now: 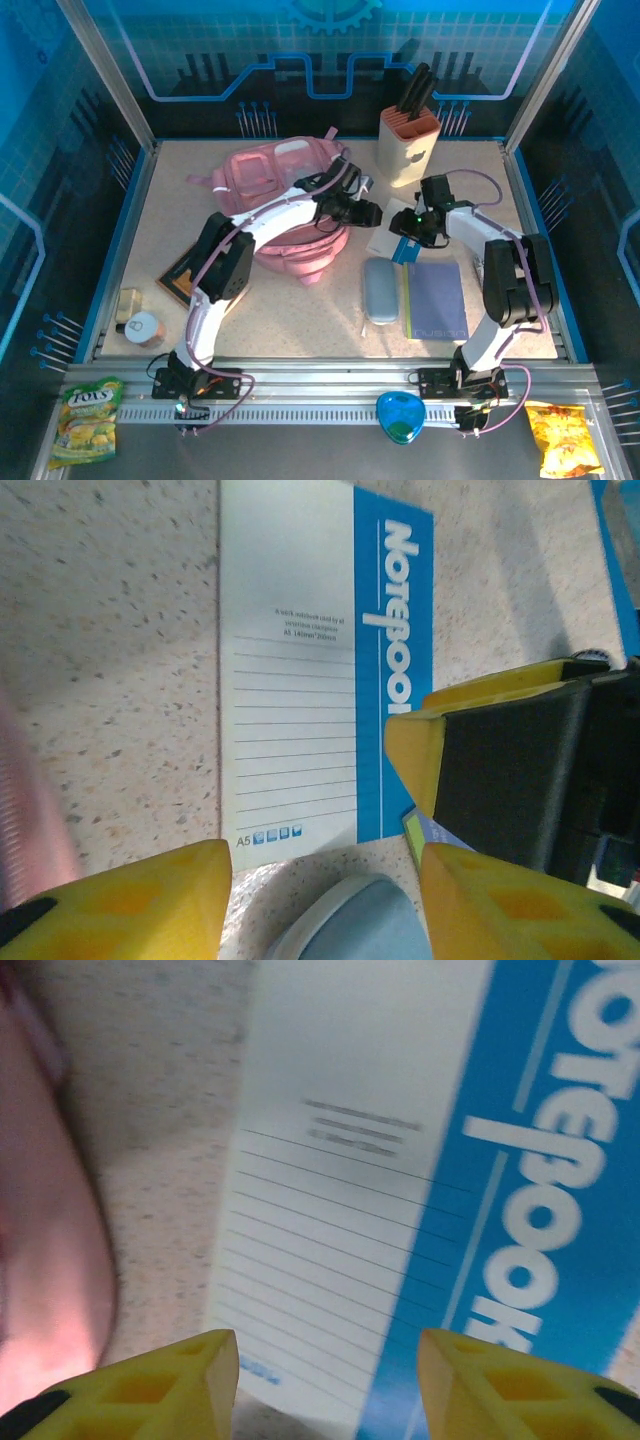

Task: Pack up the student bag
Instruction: Pick up the book at the center of the table.

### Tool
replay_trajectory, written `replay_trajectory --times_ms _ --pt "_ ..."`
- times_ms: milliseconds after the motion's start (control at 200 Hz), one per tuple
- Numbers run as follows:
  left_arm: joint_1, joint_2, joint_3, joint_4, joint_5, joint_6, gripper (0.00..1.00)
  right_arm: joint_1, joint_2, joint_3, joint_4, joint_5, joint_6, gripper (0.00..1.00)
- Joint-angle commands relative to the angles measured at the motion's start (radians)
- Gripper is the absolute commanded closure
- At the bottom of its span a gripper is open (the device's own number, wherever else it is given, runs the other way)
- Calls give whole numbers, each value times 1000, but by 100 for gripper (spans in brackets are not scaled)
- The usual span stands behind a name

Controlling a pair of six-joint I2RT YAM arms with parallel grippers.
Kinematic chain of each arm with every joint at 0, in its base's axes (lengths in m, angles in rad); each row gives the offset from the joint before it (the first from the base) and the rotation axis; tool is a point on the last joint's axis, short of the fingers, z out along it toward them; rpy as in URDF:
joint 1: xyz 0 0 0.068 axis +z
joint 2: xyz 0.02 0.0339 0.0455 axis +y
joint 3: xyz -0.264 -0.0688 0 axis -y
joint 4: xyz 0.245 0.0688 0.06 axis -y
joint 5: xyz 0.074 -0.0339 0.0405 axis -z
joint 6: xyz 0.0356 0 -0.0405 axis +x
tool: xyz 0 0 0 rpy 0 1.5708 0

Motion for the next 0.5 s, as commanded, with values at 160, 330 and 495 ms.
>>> replay_trajectory --times_ms 160,330,495 --pt "-20 149 151 -71 -38 -24 52 -34 55 -11 -4 63 50 46" --pt "-25 200 184 -73 -43 -33 52 -43 89 -9 8 53 59 44" --pt "-27 239 215 -102 -52 -44 52 -44 111 -8 -2 51 63 43"
